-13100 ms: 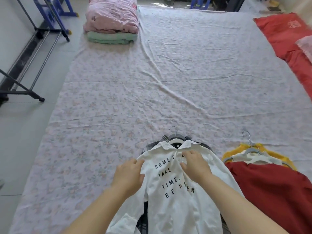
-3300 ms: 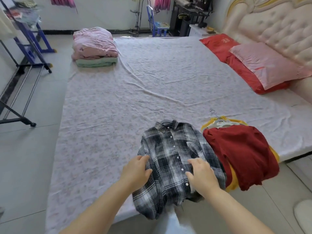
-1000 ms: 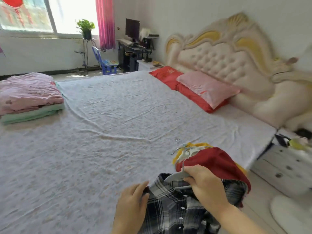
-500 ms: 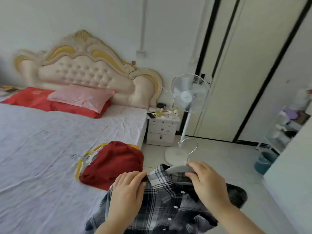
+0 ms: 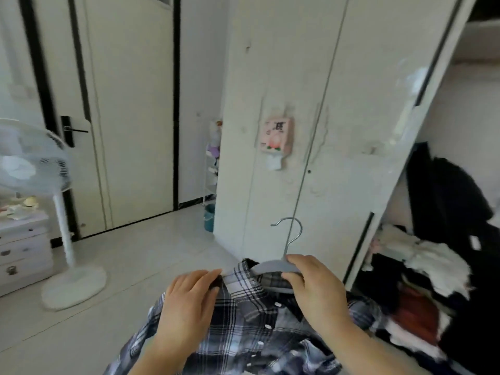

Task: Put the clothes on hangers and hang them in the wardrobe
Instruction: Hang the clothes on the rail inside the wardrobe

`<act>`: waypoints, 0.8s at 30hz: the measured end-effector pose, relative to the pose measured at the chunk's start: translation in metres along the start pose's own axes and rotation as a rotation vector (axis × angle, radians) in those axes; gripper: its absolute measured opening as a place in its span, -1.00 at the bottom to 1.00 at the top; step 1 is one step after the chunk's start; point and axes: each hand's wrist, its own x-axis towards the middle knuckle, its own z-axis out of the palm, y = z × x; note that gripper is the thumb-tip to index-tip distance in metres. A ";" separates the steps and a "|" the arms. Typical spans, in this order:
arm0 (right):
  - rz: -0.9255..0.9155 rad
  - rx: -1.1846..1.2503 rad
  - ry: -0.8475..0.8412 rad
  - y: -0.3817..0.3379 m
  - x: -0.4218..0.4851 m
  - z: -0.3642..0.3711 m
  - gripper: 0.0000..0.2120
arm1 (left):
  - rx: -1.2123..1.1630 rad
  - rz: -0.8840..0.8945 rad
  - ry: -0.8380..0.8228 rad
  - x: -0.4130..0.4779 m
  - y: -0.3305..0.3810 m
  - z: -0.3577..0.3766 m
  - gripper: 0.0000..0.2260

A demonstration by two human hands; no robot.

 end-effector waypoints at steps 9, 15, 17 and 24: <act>0.318 -0.297 0.203 0.138 -0.021 -0.119 -0.74 | -0.354 0.352 -0.227 0.073 0.152 0.124 -0.72; 0.506 -0.493 0.301 0.198 -0.028 -0.186 -0.75 | -0.553 0.555 -0.306 0.108 0.242 0.184 -0.68; 0.572 -0.536 0.321 0.217 -0.031 -0.207 -0.73 | -0.609 0.608 -0.320 0.118 0.274 0.201 -0.69; 0.680 -0.649 0.329 0.290 -0.033 -0.265 -0.68 | -0.686 0.715 -0.395 0.147 0.378 0.261 -0.67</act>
